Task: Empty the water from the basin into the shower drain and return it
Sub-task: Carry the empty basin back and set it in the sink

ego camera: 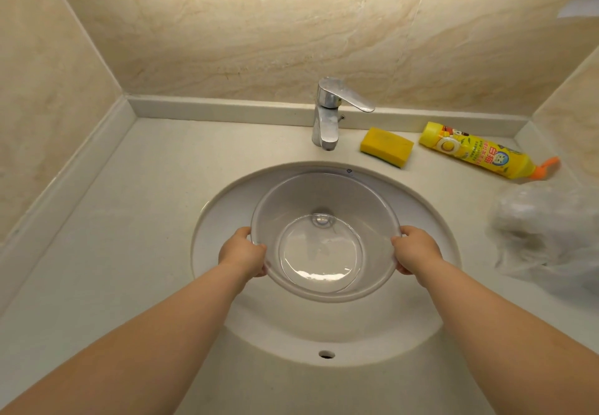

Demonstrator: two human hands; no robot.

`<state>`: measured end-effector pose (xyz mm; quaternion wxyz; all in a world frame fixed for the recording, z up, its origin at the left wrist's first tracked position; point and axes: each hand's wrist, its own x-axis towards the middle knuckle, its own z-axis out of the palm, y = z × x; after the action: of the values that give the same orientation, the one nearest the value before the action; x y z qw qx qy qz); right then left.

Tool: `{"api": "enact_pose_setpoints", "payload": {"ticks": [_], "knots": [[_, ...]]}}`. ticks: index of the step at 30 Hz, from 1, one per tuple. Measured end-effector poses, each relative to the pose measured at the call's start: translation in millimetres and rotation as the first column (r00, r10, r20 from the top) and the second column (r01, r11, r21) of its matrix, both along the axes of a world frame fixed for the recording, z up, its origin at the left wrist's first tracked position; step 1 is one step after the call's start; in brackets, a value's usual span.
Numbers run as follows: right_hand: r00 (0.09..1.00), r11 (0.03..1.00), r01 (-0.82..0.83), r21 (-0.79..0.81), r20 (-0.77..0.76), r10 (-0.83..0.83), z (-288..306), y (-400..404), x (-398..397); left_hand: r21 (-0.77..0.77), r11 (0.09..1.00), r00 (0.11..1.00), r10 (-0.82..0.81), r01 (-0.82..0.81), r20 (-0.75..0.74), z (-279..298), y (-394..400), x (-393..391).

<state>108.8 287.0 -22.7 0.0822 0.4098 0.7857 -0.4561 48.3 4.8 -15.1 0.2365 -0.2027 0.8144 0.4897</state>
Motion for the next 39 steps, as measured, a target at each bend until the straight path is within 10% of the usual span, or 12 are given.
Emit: {"api": "enact_pose_setpoints", "payload": {"ticks": [39], "knots": [[0.981, 0.999, 0.003, 0.051, 0.194, -0.013, 12.7, -14.2, -2.5, -0.078, 0.995, 0.998, -0.052, 0.054, 0.023, -6.9, -0.2, -26.8]]}}
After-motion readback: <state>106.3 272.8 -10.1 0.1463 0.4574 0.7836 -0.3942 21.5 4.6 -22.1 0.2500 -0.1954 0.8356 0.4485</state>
